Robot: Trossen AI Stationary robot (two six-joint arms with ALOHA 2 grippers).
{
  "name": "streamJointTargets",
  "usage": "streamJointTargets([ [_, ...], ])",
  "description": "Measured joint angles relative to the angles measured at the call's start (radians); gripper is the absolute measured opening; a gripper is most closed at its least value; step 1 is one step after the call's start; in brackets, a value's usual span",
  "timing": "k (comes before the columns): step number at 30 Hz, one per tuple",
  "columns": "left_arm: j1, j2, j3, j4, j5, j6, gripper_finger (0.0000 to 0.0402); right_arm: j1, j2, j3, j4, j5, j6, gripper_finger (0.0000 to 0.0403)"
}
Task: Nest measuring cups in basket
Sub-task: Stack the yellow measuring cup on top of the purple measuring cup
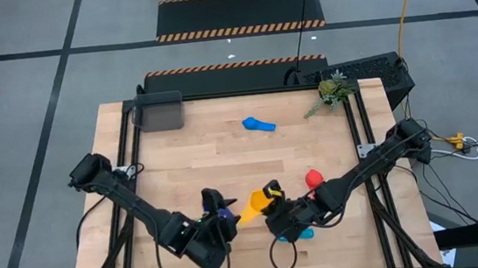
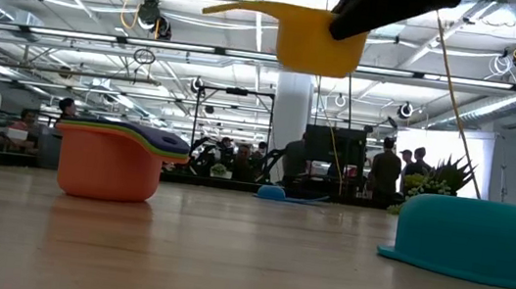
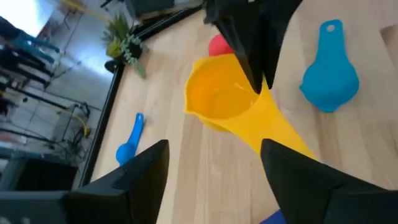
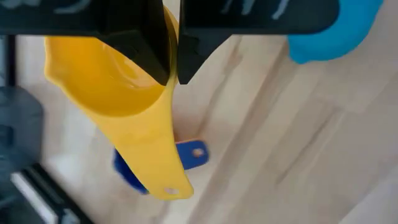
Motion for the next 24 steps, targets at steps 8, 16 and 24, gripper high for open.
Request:
streamJointTargets([
  [8,-0.035,0.0,0.002,0.002,-0.034,0.107,0.0207,0.001,0.0,0.0,0.025,-0.195,-0.088,0.0],
  [16,-0.046,0.0,0.002,0.008,0.018,0.221,0.0165,0.001,0.0,-0.002,0.105,-0.509,-0.224,0.0],
  [24,-0.081,0.0,0.002,0.168,0.142,0.401,0.0129,-0.023,-0.019,-0.11,0.289,-0.737,-0.308,0.0],
])
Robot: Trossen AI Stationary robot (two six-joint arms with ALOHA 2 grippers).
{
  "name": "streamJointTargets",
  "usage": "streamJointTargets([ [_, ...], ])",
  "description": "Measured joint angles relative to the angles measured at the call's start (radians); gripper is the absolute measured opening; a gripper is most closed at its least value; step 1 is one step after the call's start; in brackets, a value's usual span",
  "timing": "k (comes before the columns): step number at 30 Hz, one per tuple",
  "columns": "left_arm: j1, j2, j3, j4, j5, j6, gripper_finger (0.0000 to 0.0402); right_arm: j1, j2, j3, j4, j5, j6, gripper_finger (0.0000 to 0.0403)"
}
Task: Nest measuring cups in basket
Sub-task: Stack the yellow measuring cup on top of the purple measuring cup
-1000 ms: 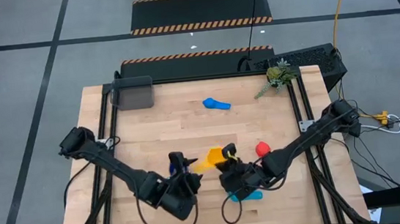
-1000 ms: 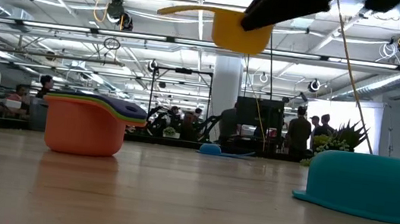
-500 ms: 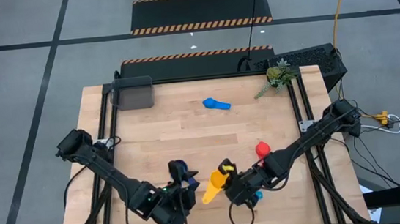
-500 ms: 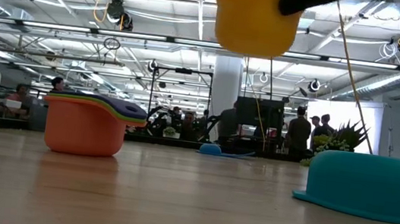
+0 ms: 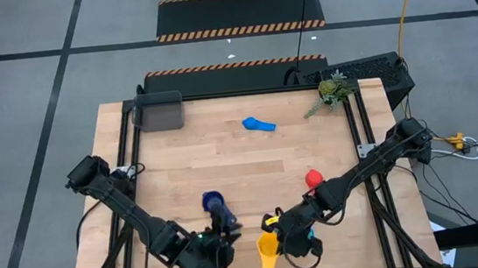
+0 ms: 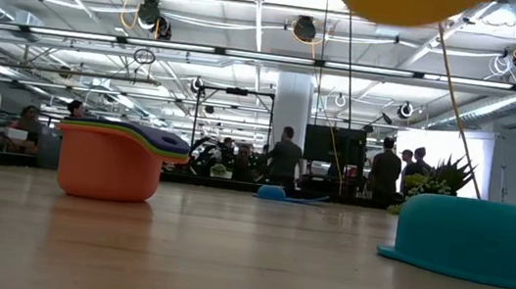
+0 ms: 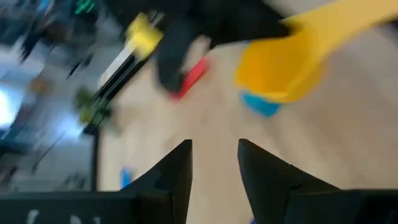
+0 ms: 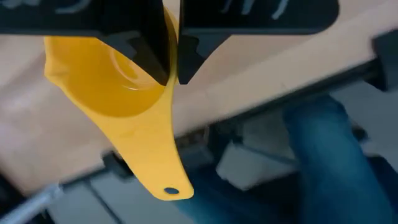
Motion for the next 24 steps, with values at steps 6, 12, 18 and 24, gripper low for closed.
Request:
streamJointTargets([
  [6,-0.019,0.01,0.0,0.159,0.125,0.151,0.0118,-0.032,-0.099,-0.149,0.211,-0.131,-0.001,0.0],
  [12,0.007,0.07,0.0,0.335,0.148,0.217,0.0118,-0.041,-0.177,-0.29,0.391,-0.164,0.07,0.0],
  [18,0.062,0.126,0.0,0.426,0.208,0.276,0.0149,-0.041,-0.187,-0.315,0.407,-0.215,0.072,0.0],
  [24,0.097,0.142,0.0,0.467,0.232,0.325,0.0211,-0.041,-0.187,-0.315,0.38,-0.217,0.077,0.0],
])
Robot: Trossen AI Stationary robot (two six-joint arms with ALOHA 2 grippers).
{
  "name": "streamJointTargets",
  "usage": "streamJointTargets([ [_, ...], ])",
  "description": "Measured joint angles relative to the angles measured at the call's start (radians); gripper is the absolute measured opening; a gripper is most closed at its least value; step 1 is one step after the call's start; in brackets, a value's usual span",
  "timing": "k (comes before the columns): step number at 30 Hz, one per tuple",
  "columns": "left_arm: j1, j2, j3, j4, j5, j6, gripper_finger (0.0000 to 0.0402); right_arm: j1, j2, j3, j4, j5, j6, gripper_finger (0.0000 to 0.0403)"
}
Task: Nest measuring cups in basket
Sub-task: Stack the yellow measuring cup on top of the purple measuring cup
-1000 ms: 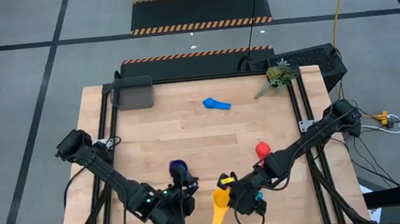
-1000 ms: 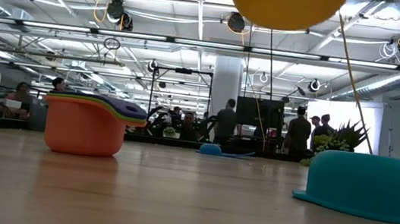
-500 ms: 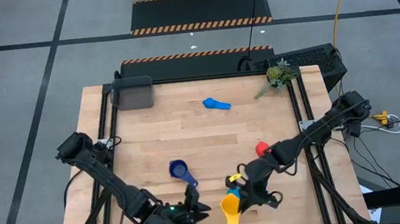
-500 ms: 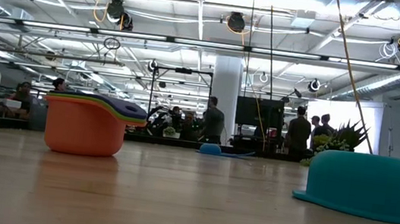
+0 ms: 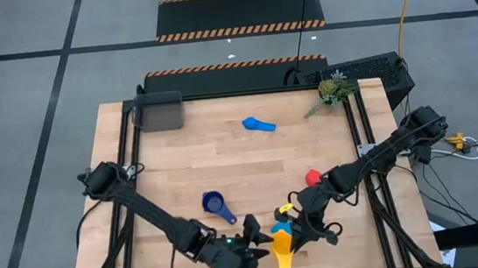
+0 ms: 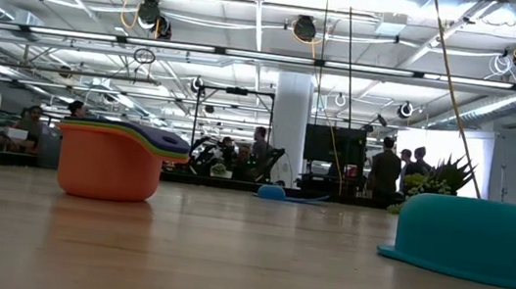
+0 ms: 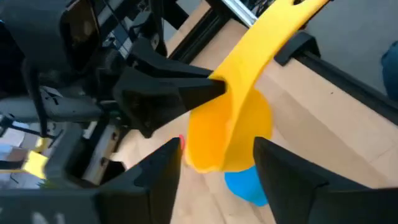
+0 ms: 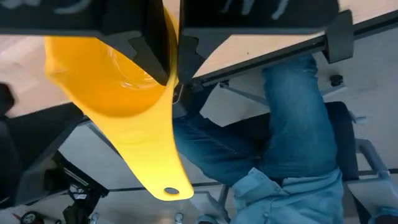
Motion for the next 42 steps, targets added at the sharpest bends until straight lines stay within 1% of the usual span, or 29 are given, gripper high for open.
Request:
streamJointTargets([
  [3,0.017,-0.001,0.0,0.005,0.102,0.009,0.0221,0.0,0.0,0.0,-0.001,0.0,-0.003,0.0],
  [6,0.044,0.009,0.0,0.017,0.209,0.017,0.0209,0.0,0.0,0.0,0.0,0.0,-0.004,0.0],
  [11,0.084,0.042,0.0,0.017,0.27,0.044,0.0172,0.0,0.0,0.0,-0.001,0.0,0.003,0.0],
  [17,0.097,0.044,0.0,-0.007,0.305,0.074,0.0129,-0.003,0.0,0.0,-0.022,0.004,0.017,0.0],
  [21,0.097,0.044,0.0,-0.002,0.319,0.139,0.0085,-0.003,0.0,0.0,-0.009,0.003,0.02,0.0],
  [23,0.101,0.044,0.0,0.0,0.347,0.171,0.0062,-0.004,0.0,0.0,-0.008,0.004,0.024,0.0],
  [25,0.108,0.044,-0.001,0.0,0.384,0.178,0.0043,-0.005,0.0,0.0,-0.006,0.013,0.027,0.0004],
  [28,0.111,0.046,-0.002,0.0,0.39,0.169,0.0022,-0.007,-0.001,0.001,0.011,0.02,0.037,0.0012],
  [33,0.114,0.048,-0.002,-0.002,0.389,0.167,0.0012,-0.009,-0.004,0.003,0.025,0.032,0.044,0.0022],
  [37,0.113,0.048,-0.002,0.0,0.385,0.163,0.0011,-0.009,-0.003,0.003,0.043,0.043,0.092,0.0028],
  [40,0.112,0.048,-0.002,-0.001,0.373,0.155,0.0011,-0.008,-0.003,0.002,0.056,0.085,0.139,0.0036],
  [42,0.106,0.048,-0.002,-0.004,0.348,0.147,0.0011,-0.008,-0.003,0.002,0.06,0.1,0.155,0.0045],
])
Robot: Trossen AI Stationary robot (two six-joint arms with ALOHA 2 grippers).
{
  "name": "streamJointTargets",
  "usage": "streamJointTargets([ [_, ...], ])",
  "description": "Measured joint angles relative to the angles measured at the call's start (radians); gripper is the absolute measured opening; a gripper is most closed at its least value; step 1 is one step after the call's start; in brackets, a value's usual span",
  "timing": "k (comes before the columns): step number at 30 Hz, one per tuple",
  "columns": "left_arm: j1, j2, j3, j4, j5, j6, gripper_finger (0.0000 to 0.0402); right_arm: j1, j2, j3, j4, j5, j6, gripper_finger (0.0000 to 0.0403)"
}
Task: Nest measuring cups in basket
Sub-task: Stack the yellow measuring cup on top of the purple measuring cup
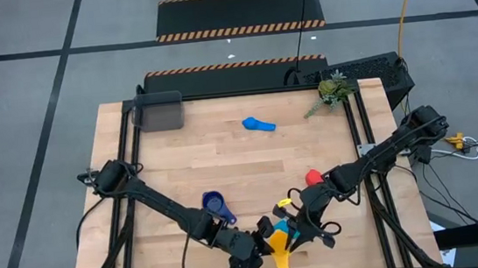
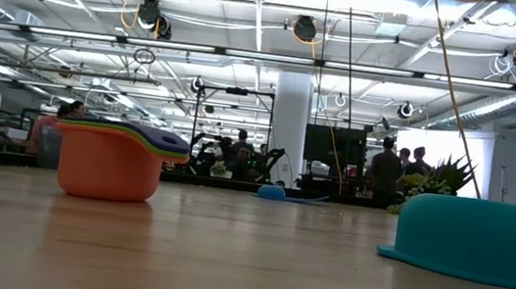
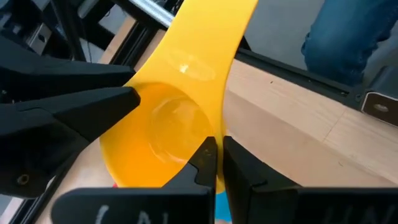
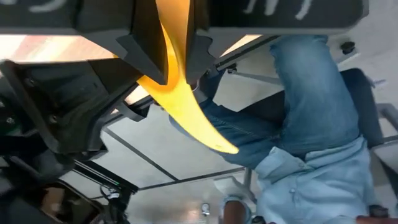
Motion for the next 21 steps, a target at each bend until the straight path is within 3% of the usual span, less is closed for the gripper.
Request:
streamJointTargets([
  [4,-0.008,0.0,0.0,-0.008,-0.054,-0.031,0.001,-0.003,-0.004,-0.001,0.019,0.024,0.052,0.0071],
  [10,-0.001,-0.012,0.0,-0.07,-0.168,-0.134,0.001,-0.001,-0.063,-0.003,-0.036,0.217,0.103,0.0126],
  [17,0.015,-0.079,0.003,-0.215,-0.264,-0.34,0.001,0.075,-0.157,0.001,-0.206,0.631,0.084,0.0174],
  [21,0.01,-0.109,0.003,-0.291,-0.288,-0.44,0.001,0.115,-0.18,0.0,-0.259,0.797,0.06,0.0178],
])
